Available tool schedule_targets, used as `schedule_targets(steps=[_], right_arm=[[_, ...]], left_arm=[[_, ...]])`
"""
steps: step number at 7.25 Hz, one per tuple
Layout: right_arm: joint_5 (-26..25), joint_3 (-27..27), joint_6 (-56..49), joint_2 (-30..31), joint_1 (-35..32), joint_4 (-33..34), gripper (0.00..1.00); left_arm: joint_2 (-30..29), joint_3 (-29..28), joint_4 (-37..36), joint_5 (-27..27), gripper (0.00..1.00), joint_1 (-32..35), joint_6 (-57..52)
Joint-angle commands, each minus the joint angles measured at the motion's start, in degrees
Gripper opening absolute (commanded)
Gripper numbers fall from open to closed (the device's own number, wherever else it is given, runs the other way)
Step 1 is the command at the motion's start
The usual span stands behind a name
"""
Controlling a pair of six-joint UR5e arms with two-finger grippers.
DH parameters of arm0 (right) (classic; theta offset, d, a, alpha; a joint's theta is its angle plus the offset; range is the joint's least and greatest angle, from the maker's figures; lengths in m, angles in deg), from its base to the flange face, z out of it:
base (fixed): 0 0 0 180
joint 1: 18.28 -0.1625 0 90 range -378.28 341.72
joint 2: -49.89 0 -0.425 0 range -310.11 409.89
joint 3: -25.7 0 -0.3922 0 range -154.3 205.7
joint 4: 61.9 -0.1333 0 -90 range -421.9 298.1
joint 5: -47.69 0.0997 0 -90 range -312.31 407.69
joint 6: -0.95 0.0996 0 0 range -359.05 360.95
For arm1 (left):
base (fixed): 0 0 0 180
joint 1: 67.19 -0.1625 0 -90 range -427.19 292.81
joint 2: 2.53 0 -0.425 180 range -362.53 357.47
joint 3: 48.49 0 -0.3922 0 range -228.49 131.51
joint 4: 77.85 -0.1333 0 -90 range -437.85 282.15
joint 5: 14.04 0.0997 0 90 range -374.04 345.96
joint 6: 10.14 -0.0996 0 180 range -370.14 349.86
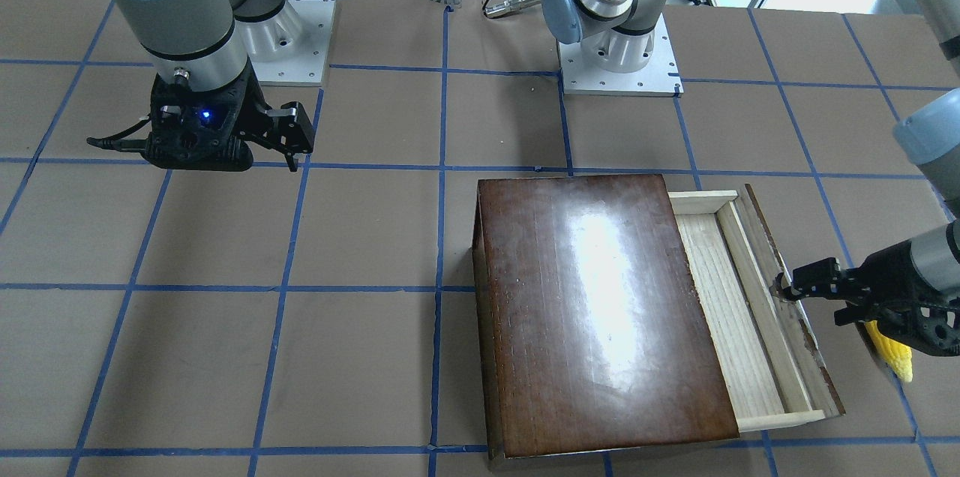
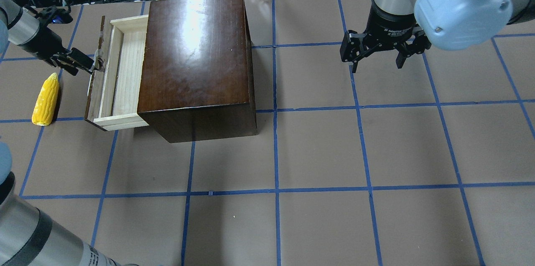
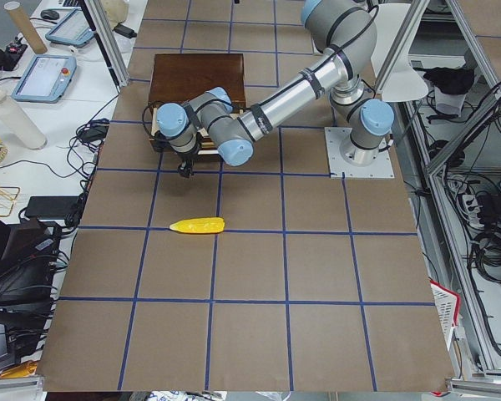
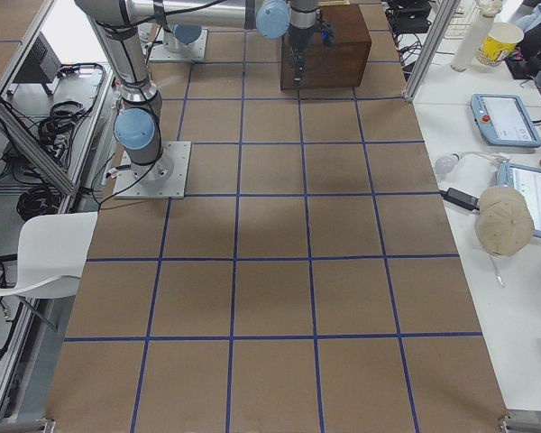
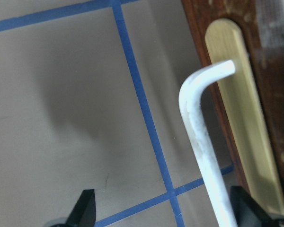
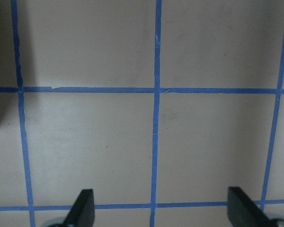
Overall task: Open drawer and put corn inside
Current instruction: 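Release the handle and move the left gripper above the yellow corn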
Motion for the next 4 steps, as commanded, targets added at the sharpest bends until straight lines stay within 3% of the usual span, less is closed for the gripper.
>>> schedule_targets(steps=[1,4], right_arm=[[0.0,0.0,0.0,0.04,0.0,-0.08,1.0],[0.0,0.0,0.0,-0.05,0.0,-0.08,1.0]], left_arm=[[1.5,-0.12,0.24,0.07,1.0,-0.44,-0.1],[1.87,-8.52,9.35,2.42,1.0,-4.56,0.25]])
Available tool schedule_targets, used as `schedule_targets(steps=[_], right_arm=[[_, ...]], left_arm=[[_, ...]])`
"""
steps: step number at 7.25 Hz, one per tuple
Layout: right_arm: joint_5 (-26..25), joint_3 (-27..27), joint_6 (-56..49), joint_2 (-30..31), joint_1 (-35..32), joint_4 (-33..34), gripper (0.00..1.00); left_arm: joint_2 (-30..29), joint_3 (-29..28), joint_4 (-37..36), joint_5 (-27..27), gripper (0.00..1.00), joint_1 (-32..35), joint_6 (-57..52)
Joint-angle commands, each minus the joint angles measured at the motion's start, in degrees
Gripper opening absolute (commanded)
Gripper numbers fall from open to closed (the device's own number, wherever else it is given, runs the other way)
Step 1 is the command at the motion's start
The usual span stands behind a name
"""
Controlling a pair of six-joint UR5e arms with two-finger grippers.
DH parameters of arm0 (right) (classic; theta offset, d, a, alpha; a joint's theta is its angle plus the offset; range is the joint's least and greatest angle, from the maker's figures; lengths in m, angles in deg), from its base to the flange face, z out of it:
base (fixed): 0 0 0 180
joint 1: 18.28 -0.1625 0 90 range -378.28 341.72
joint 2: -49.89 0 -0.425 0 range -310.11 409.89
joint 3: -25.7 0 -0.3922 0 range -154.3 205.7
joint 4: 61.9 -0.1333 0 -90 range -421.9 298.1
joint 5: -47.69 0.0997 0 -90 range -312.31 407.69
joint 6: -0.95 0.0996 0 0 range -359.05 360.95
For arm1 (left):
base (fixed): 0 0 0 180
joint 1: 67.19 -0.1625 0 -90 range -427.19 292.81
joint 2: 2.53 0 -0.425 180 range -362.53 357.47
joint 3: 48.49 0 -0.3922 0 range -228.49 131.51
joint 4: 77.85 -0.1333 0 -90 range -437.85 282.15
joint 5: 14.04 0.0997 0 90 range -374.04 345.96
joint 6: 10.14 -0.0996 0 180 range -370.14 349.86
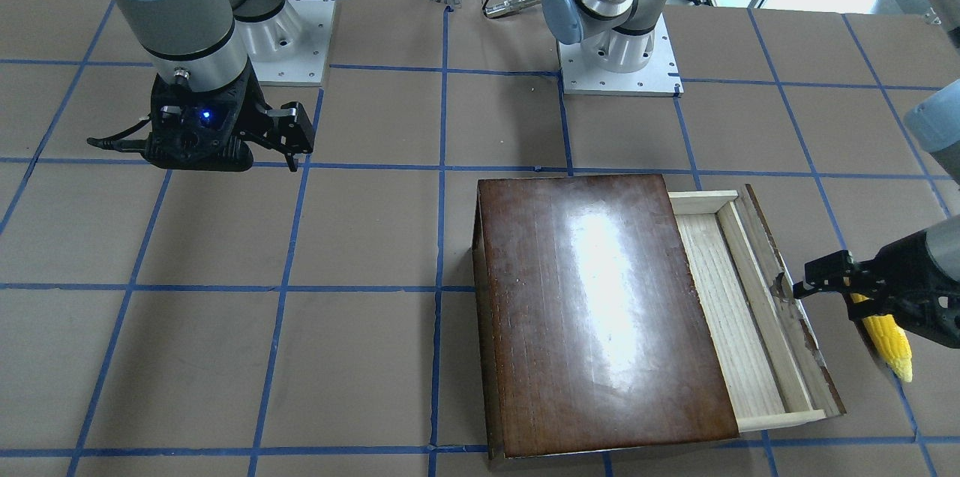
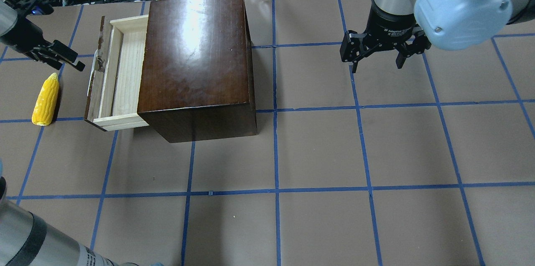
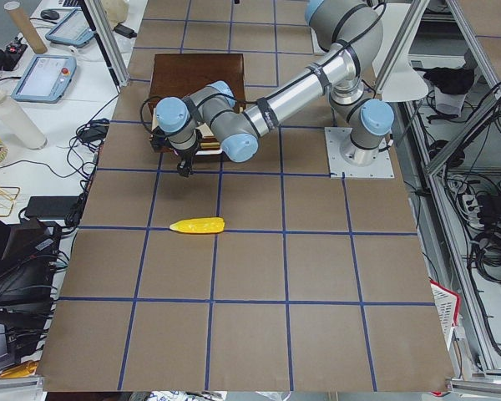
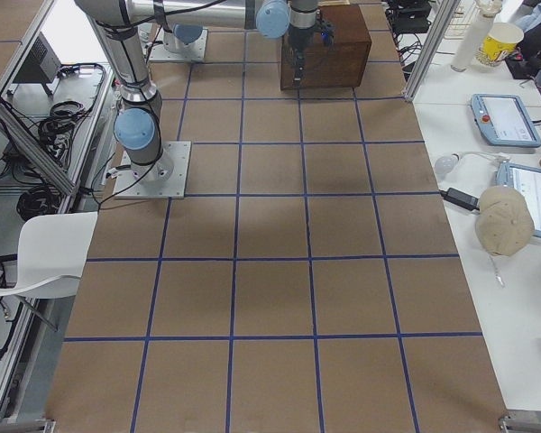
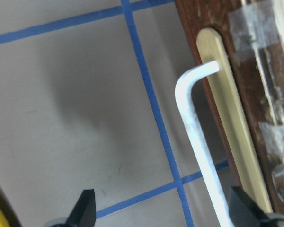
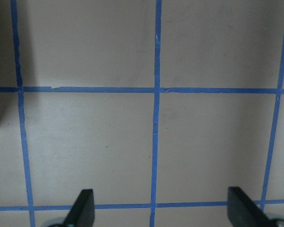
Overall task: Open drawer and put corn inside
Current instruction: 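Release the handle and move the left gripper above the yellow corn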
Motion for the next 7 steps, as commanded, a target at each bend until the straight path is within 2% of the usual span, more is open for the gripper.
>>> schedule_targets(steps=[1,2,5,7], right_arm=[[0.0,0.0,0.0,-0.01,0.0,0.05,1.0],[-0.09,0.0,0.0,-0.01,0.0,0.05,1.0],[0.0,0.0,0.0,0.07,0.0,0.05,1.0],[0.0,0.0,0.0,0.07,0.0,0.05,1.0]], left_arm=[[-0.89,-6.73,3.98,5.97,1.0,-2.77,0.26],[-1.33,-6.58,3.54,8.88,1.0,-3.56,0.26],[-4.84,-5.09,-1.28,12.94,1.0,-4.87,1.84],[-6.77,-1.06,-9.86,13.21,1.0,-5.49,2.46]])
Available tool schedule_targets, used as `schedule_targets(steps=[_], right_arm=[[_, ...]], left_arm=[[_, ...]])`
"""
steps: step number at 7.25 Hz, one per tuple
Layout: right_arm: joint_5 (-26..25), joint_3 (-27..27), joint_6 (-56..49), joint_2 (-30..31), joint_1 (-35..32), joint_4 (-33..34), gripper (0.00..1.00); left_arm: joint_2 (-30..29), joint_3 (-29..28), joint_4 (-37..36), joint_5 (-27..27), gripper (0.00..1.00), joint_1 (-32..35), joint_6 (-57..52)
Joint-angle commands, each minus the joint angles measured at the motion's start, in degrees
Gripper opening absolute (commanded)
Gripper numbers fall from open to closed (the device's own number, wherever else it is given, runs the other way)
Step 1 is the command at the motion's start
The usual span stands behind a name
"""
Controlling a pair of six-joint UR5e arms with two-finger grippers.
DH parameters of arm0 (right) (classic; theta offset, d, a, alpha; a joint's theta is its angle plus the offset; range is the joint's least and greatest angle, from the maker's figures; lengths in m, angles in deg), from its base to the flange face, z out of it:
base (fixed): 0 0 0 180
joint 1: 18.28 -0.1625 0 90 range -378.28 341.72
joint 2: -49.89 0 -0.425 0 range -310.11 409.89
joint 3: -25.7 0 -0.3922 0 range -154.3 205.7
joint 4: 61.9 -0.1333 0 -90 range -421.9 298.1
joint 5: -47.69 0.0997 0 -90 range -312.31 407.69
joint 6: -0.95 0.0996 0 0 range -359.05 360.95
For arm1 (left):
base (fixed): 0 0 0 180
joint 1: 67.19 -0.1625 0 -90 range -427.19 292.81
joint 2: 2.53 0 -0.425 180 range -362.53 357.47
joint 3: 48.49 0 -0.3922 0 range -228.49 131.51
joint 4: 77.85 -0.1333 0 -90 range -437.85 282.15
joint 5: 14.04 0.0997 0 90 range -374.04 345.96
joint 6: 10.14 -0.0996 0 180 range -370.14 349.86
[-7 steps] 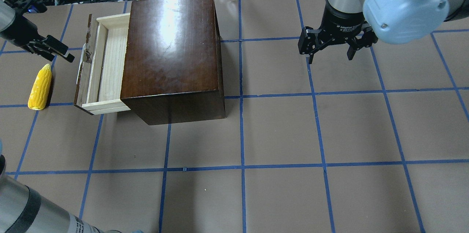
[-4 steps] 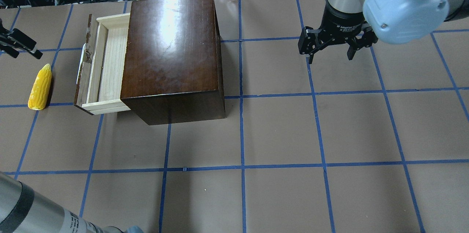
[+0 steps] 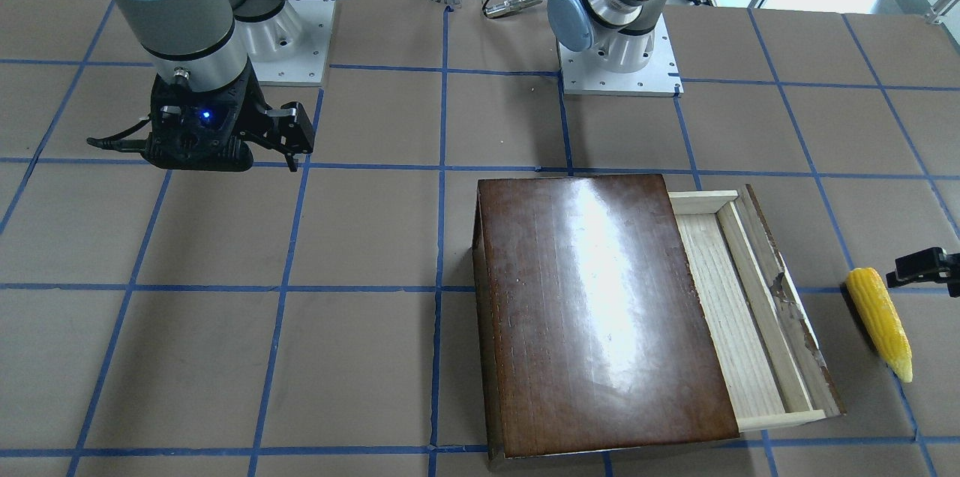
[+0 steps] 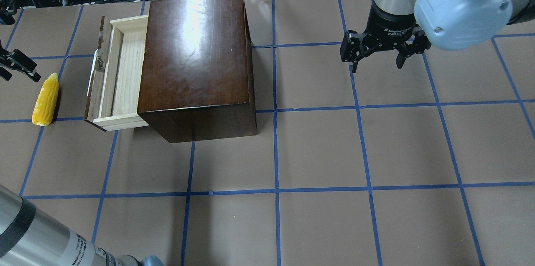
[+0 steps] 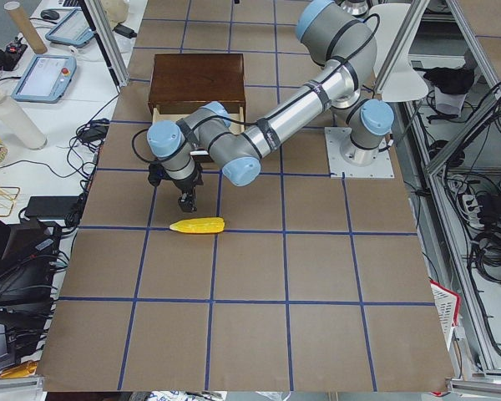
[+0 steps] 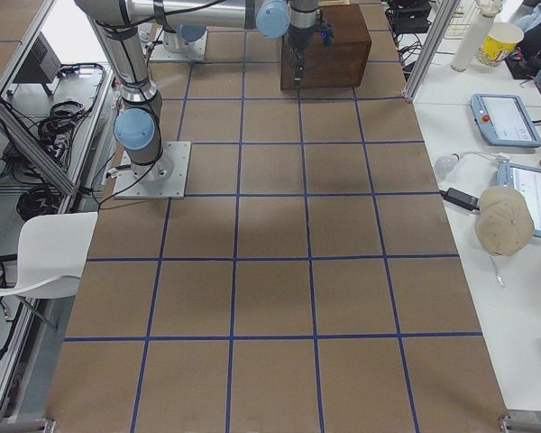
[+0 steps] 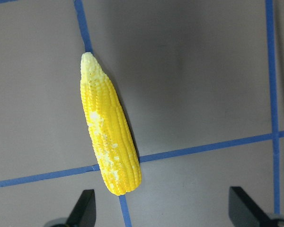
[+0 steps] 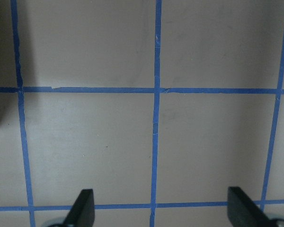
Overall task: Open drawer and put corn inside
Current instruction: 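Lower the left gripper and grasp the yellow corn cob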
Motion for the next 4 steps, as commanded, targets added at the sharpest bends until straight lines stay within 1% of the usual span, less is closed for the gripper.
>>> schedule_targets(steps=[1,3,4], right_arm=[[0.0,0.0,0.0,0.04,0.0,0.01,1.0],[0.0,0.0,0.0,0.04,0.0,0.01,1.0],[0.0,0.0,0.0,0.04,0.0,-0.08,1.0]], left_arm=[[-1.99,3.74,-7.46,0.42,1.0,-0.88,0.18],[-3.57,3.84,-8.01,2.51,1.0,-1.41,0.97],[-4.1,3.76,-8.02,2.53,1.0,-1.76,4.63]])
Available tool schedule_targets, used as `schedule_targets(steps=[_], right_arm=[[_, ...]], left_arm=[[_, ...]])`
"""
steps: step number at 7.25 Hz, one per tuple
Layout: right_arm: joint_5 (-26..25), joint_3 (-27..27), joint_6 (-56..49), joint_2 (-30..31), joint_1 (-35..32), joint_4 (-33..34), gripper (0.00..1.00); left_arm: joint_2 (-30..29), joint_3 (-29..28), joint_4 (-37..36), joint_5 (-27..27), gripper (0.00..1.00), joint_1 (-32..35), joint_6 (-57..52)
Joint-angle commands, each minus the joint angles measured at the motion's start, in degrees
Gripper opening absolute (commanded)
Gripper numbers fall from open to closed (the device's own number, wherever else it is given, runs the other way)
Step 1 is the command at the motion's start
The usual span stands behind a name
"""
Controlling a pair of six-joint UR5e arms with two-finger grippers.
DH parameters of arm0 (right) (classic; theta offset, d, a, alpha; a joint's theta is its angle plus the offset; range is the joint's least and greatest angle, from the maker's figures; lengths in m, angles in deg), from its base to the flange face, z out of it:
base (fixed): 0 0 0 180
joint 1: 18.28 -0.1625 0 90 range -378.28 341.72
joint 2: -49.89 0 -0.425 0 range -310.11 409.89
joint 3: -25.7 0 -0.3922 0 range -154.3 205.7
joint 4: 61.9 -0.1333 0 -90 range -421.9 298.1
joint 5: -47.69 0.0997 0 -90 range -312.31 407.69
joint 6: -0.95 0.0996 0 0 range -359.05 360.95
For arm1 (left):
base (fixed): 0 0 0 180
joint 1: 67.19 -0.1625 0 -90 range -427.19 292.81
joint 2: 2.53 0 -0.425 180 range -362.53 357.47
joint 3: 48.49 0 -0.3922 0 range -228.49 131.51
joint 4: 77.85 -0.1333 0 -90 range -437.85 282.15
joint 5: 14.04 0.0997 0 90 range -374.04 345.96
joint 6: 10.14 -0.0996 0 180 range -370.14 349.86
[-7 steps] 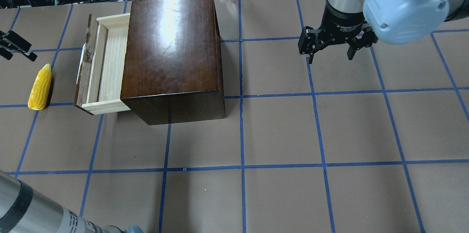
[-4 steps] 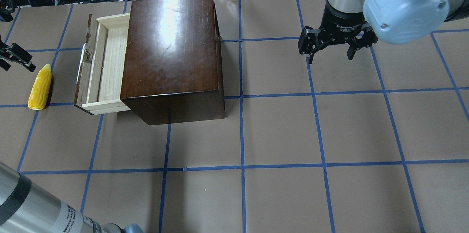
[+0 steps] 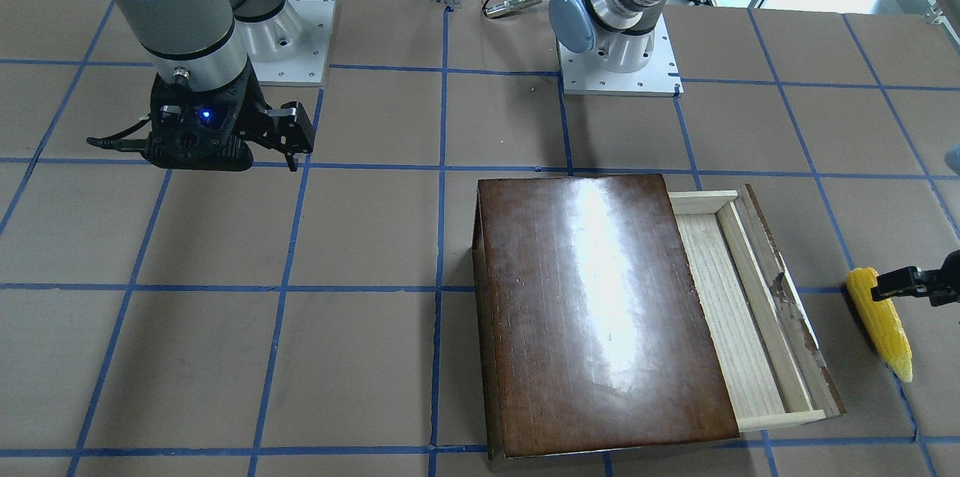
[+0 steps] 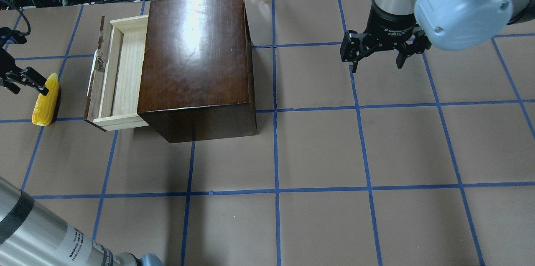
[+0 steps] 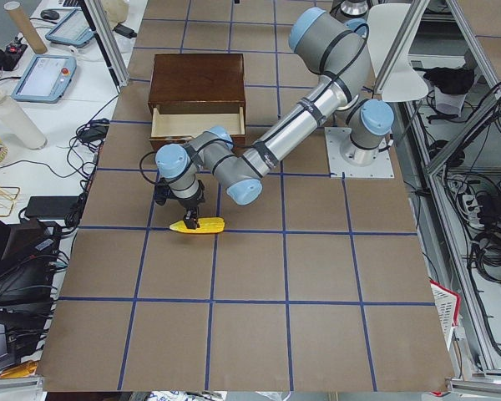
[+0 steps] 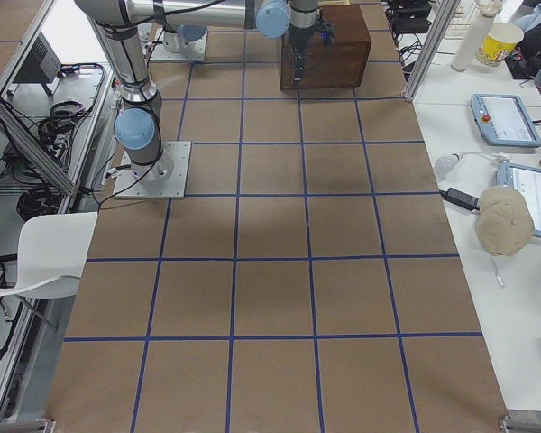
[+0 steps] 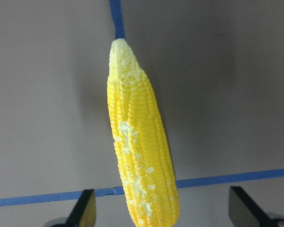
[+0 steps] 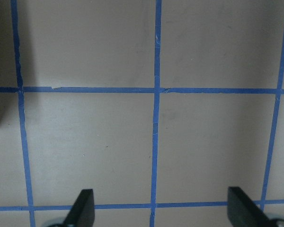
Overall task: Open drawer and put corn inside
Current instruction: 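Lower the left gripper and grasp the yellow corn cob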
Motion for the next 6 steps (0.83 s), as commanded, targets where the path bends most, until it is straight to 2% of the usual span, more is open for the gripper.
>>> schedule_targets(steps=[1,6], right_arm=[[0.0,0.0,0.0,0.0,0.0,-0.05,1.0],[0.0,0.0,0.0,0.0,0.0,-0.05,1.0]], left_arm=[[-1.84,-0.06,-0.24,0.53,1.0,-0.44,5.45],[-4.74,-0.58,-1.65,0.44,1.0,-0.44,11.1]])
